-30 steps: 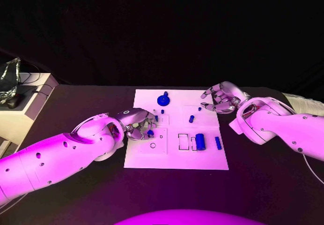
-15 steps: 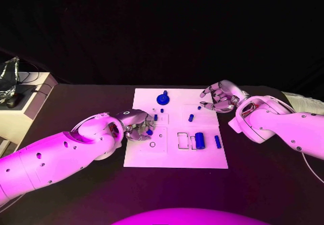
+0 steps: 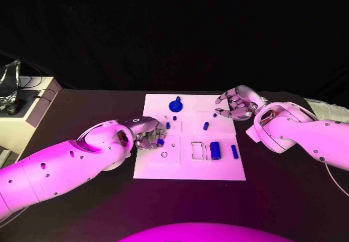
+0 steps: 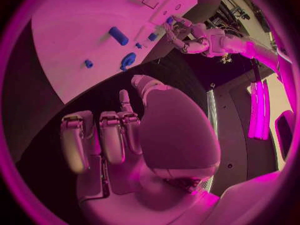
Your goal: Assemble the parts on the task board
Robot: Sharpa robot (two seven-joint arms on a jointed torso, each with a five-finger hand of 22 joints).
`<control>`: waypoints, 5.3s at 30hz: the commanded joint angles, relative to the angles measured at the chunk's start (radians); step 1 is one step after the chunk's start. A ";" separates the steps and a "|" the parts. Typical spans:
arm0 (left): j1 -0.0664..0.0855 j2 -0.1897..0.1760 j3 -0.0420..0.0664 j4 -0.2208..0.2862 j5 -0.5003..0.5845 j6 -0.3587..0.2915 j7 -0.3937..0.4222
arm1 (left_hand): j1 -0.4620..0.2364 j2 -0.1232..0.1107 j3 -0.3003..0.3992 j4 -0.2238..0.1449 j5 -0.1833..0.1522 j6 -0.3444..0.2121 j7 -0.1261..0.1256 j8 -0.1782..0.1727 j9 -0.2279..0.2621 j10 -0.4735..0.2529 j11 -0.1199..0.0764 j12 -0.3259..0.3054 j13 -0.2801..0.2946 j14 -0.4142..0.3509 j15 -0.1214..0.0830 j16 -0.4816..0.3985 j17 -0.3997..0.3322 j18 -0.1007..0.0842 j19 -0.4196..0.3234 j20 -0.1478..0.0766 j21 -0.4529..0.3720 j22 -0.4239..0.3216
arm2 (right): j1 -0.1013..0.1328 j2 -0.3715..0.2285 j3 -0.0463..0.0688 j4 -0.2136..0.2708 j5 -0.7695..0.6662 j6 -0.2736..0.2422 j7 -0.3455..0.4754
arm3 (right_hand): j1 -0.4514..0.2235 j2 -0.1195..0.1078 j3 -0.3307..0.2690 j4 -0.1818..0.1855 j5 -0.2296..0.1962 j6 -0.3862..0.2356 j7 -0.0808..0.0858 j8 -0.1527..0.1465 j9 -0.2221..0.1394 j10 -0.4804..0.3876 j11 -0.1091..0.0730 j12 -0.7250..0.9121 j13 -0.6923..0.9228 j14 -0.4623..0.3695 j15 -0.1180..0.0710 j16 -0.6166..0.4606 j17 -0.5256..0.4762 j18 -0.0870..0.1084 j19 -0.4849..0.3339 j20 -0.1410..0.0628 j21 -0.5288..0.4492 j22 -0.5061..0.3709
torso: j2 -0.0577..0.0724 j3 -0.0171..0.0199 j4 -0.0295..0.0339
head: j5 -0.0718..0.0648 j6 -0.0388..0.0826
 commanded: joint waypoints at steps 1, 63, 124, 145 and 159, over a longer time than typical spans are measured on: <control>-0.001 0.003 -0.001 -0.006 0.002 0.010 -0.008 | 0.014 -0.003 0.012 0.003 -0.006 0.009 -0.001 -0.008 -0.007 0.015 -0.001 -0.016 -0.013 0.009 -0.001 0.007 -0.002 0.001 0.007 -0.002 0.006 0.006 | -0.001 0.001 0.000 0.001 -0.011 0.006 0.005 | -0.010 -0.001 0.006 -0.001 0.002 -0.006 0.001 0.006 0.001 0.064 -0.007 -0.002 0.226 0.091 -0.007 -0.003 0.217 0.000 0.107 -0.005 0.006 0.263 | -0.001 -0.0002 0.0000 | 0.000 -0.003; -0.001 -0.017 0.007 -0.010 0.355 -0.183 0.059 | 0.002 0.019 0.147 -0.004 -0.011 0.099 0.009 -0.082 -0.035 0.199 -0.002 -0.248 -0.135 0.037 -0.007 -0.011 -0.033 0.002 0.016 -0.012 -0.002 0.019 | -0.001 -0.002 0.000 0.002 -0.014 -0.006 0.008 | -0.014 0.000 0.012 -0.001 0.002 -0.003 0.000 0.011 0.002 0.066 -0.008 0.000 0.228 0.090 -0.008 -0.004 0.216 0.000 0.106 -0.006 0.005 0.262 | -0.001 -0.0005 0.0001 | -0.002 0.008; -0.002 0.040 0.026 -0.007 0.076 -0.136 0.009 | -0.040 -0.018 -0.108 0.016 -0.013 0.047 -0.020 -0.021 0.013 0.133 -0.027 -0.026 0.110 0.112 -0.023 0.058 0.092 -0.013 0.096 -0.021 0.028 0.104 | -0.001 -0.001 0.000 0.011 -0.028 -0.002 0.007 | -0.015 -0.003 0.015 -0.005 0.002 -0.004 -0.001 0.013 0.003 0.067 -0.009 0.001 0.229 0.091 -0.008 -0.003 0.218 0.000 0.107 -0.006 0.006 0.263 | -0.002 0.0009 -0.0006 | 0.000 0.019; 0.006 0.127 0.022 -0.039 -0.020 -0.007 -0.205 | -0.020 0.013 -0.109 0.017 -0.011 0.095 -0.041 -0.033 -0.025 0.343 -0.056 0.374 0.532 0.358 -0.054 0.163 0.475 -0.080 0.345 -0.053 0.286 0.398 | -0.001 0.005 0.000 0.012 -0.031 -0.002 0.005 | -0.014 -0.003 0.017 -0.007 0.002 -0.002 -0.002 0.014 0.003 0.067 -0.009 0.001 0.228 0.091 -0.009 -0.003 0.217 0.000 0.107 -0.006 0.006 0.263 | 0.000 0.0004 -0.0014 | -0.006 0.016; 0.012 0.150 0.022 -0.056 -0.021 -0.056 -0.227 | -0.013 0.022 -0.092 0.017 -0.011 0.093 -0.037 -0.054 -0.036 0.392 -0.051 0.412 0.599 0.386 -0.051 0.171 0.524 -0.091 0.384 -0.054 0.323 0.441 | -0.001 0.005 0.000 0.013 -0.031 -0.002 0.005 | -0.016 -0.003 0.019 -0.007 0.002 -0.002 -0.002 0.015 0.004 0.067 -0.009 0.001 0.228 0.091 -0.009 -0.003 0.217 0.000 0.107 -0.007 0.006 0.263 | -0.001 -0.0001 -0.0003 | -0.009 0.012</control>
